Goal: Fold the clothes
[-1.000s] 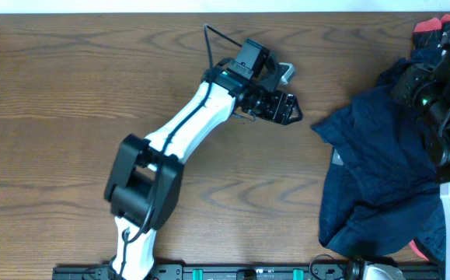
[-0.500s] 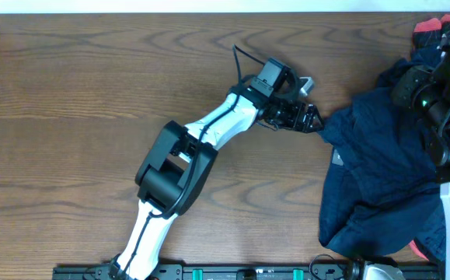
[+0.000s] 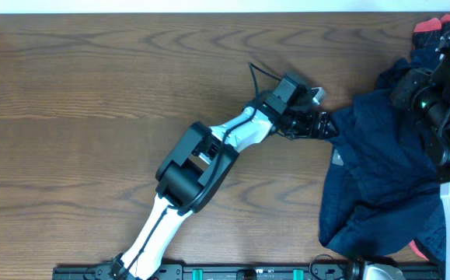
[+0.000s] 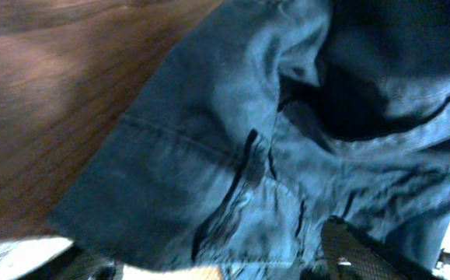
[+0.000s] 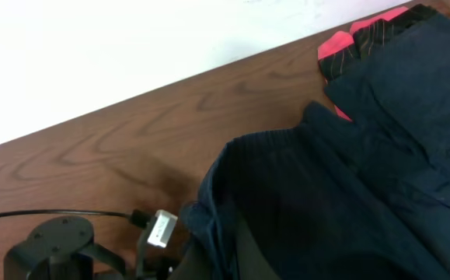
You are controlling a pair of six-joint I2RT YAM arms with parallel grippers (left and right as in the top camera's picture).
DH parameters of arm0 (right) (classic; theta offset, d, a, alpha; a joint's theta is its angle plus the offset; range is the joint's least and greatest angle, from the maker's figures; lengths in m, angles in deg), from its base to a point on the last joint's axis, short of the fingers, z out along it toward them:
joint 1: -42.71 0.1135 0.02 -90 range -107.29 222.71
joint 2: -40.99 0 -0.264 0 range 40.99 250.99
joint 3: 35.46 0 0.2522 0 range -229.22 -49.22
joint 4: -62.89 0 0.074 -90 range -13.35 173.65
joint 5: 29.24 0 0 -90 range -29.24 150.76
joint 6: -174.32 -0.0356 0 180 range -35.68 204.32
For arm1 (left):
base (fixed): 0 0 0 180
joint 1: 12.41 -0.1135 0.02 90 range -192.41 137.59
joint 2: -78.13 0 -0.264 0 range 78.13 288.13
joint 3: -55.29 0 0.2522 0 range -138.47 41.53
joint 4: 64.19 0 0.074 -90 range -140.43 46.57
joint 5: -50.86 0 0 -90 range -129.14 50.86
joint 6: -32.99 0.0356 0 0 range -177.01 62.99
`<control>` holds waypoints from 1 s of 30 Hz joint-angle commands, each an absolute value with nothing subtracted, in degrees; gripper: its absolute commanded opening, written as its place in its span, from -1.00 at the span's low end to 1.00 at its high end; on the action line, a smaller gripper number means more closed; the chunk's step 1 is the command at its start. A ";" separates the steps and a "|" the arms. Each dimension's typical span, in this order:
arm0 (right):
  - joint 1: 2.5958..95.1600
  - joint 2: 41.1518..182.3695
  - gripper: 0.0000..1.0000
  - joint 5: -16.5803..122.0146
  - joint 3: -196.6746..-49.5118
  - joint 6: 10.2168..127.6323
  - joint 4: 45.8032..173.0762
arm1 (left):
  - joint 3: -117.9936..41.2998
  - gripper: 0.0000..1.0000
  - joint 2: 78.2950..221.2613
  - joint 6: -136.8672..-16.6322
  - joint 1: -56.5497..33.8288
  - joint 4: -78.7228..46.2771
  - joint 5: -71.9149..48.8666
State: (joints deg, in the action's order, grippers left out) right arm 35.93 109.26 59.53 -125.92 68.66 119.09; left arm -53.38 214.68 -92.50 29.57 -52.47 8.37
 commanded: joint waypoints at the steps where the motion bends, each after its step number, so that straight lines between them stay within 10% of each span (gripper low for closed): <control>1: 35.60 108.34 -0.98 60.31 -126.47 69.58 119.37 | -53.19 0.04 215.67 -95.49 30.16 -54.70 5.76; 5: 35.60 108.17 -0.98 60.31 -126.47 69.56 119.42 | -53.21 -0.88 215.67 -96.41 29.74 -55.47 3.99; 26: 40.32 118.20 -0.79 59.92 -126.47 62.61 100.80 | -53.23 -0.88 194.71 -83.65 -6.87 -40.76 -4.16; 27: 40.43 120.10 -0.46 59.90 -126.47 62.48 98.26 | -53.34 -0.82 194.49 -83.95 -9.29 -41.28 -4.60; 29: 40.43 124.16 0.52 59.88 -126.47 62.48 94.13 | -53.47 0.71 194.51 -86.38 -13.78 -40.91 -4.11; 30: 40.43 125.72 0.98 59.88 -126.47 62.48 93.63 | -53.47 0.96 194.62 -87.51 -15.55 -39.47 -3.55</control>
